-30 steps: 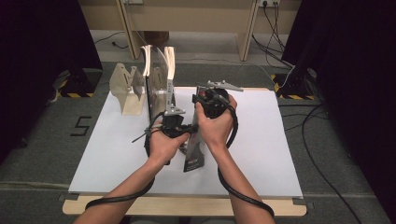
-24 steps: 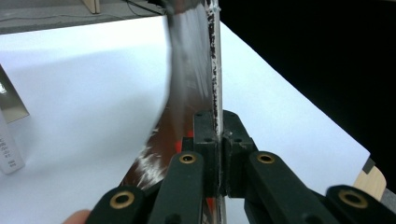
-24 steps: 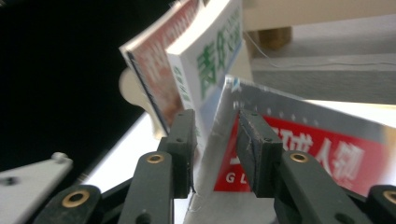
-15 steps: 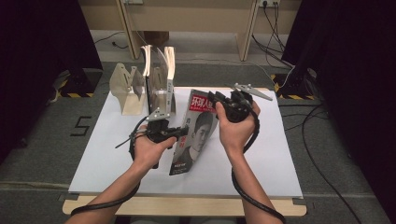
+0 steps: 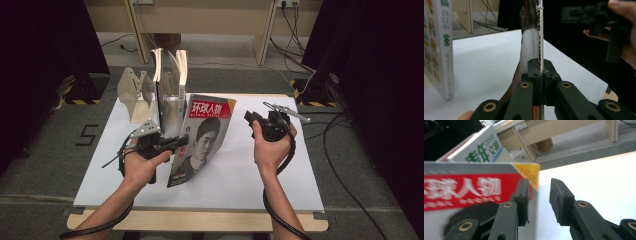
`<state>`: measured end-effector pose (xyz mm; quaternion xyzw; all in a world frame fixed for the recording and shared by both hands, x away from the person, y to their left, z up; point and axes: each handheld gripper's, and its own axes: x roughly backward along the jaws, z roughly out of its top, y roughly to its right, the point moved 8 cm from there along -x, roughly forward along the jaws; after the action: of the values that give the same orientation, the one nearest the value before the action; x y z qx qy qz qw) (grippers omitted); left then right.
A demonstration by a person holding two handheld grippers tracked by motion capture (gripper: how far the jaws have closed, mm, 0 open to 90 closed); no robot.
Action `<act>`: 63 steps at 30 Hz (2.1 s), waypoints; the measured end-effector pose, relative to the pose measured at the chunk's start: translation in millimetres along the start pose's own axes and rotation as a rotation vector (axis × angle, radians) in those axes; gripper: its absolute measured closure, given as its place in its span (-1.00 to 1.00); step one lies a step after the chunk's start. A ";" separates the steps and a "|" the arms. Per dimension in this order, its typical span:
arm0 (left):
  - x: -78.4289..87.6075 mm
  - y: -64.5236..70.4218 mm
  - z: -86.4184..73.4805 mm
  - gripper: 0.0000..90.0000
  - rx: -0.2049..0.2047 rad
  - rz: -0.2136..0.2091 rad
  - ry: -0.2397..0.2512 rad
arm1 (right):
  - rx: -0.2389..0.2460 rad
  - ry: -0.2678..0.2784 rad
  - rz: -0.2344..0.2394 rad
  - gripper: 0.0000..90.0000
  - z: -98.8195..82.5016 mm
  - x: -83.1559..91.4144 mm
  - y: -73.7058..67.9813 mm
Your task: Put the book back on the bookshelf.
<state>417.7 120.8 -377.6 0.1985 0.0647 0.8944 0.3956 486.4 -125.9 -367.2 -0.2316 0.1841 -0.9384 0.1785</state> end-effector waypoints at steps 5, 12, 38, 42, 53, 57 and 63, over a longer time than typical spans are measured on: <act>12.4 -3.5 5.1 0.92 -0.017 0.005 0.017 | 0.012 -0.024 -0.017 0.54 -6.3 -0.8 7.8; 36.1 -9.7 12.0 0.93 -0.019 0.011 0.036 | 0.005 -0.060 -0.047 0.55 -21.7 -6.2 20.5; 91.5 -22.5 3.9 0.93 0.007 0.017 0.052 | 0.015 -0.130 -0.067 0.58 -51.1 -16.5 28.5; 98.3 -23.0 3.2 0.93 0.008 0.016 0.061 | 0.015 -0.134 -0.067 0.58 -53.7 -17.1 27.2; 118.0 -25.8 2.2 0.93 -0.002 0.038 0.100 | 0.027 -0.159 -0.078 0.58 -63.8 -23.3 29.9; 126.5 -30.3 1.0 0.93 0.007 0.050 0.109 | 0.028 -0.171 -0.083 0.58 -67.6 -26.1 31.3; 134.4 -35.9 -2.9 0.93 0.002 0.070 0.093 | 0.029 -0.190 -0.086 0.58 -75.9 -29.4 32.8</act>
<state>359.3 243.8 -349.1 0.1595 0.0770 0.9158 0.3603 480.9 -122.2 -454.7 -0.3247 0.1426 -0.9215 0.1583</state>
